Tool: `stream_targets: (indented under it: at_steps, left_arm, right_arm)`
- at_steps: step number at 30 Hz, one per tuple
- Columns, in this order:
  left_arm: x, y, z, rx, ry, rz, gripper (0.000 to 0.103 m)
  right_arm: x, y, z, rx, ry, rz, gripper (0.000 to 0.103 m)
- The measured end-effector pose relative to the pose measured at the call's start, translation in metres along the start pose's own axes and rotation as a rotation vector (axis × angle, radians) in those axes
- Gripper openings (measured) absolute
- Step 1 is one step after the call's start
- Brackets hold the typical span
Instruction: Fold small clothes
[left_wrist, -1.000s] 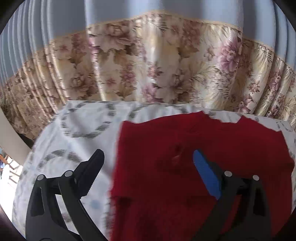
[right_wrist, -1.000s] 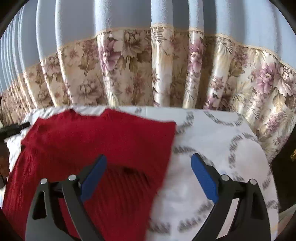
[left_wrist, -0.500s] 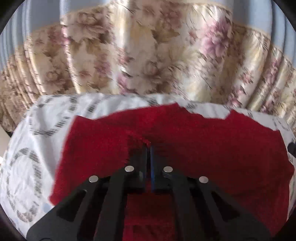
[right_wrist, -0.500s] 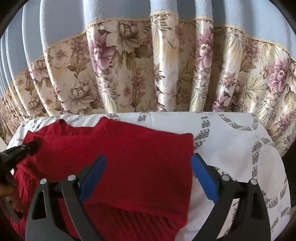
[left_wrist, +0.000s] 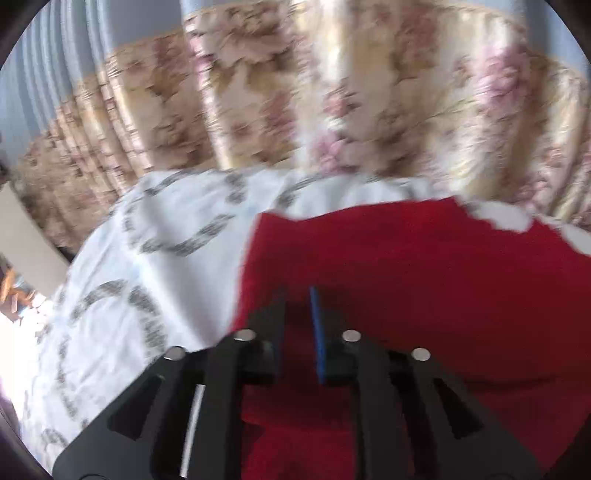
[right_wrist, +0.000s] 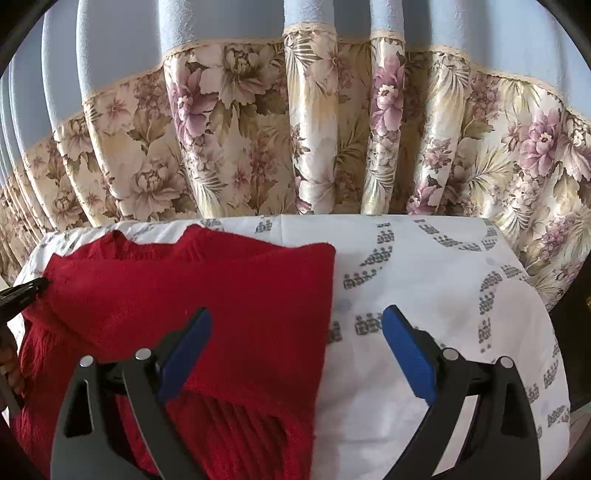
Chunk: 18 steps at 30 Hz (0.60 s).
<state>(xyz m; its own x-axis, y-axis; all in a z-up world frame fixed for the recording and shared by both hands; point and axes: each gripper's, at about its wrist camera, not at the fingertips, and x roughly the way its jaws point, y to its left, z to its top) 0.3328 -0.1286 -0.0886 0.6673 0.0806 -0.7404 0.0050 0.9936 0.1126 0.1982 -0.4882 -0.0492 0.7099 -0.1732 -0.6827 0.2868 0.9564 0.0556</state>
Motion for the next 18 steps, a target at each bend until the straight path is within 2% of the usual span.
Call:
stream_targets:
  at_steps: [1,2,4,5,8,11,14,18]
  left_arm:
    - [0.002,0.005,-0.002,-0.010,0.014,-0.013,0.030]
    - [0.002,0.010,-0.003,-0.018,0.018,-0.017,0.055]
    - [-0.011,0.024,-0.006,-0.049,-0.027,0.016,0.087]
    - [-0.021,0.032,-0.008,-0.062,-0.062,0.004,0.090]
    - [-0.048,0.049,-0.018,-0.048,-0.087,-0.033,0.090]
    - [-0.079,0.063,-0.035,-0.008,-0.125,-0.027,0.099]
    - [-0.108,0.080,-0.056,0.041,-0.156,-0.012,0.100]
    - [-0.147,0.114,-0.101,0.063,-0.181,0.012,0.100]
  right_arm:
    - [-0.004,-0.001,-0.002,-0.006,-0.001,-0.003,0.094]
    - [-0.006,-0.001,-0.004,-0.010,-0.002,-0.004,0.094]
    - [-0.016,-0.001,-0.007,-0.030,-0.017,-0.021,0.094]
    - [-0.022,0.000,-0.010,-0.039,-0.024,-0.025,0.094]
    - [-0.036,-0.002,-0.014,-0.046,-0.033,-0.022,0.094]
    - [-0.058,-0.001,-0.022,-0.061,-0.050,-0.023,0.094]
    - [-0.079,-0.002,-0.030,-0.074,-0.061,-0.019,0.094]
    - [-0.123,-0.015,-0.064,-0.059,-0.071,0.025,0.094]
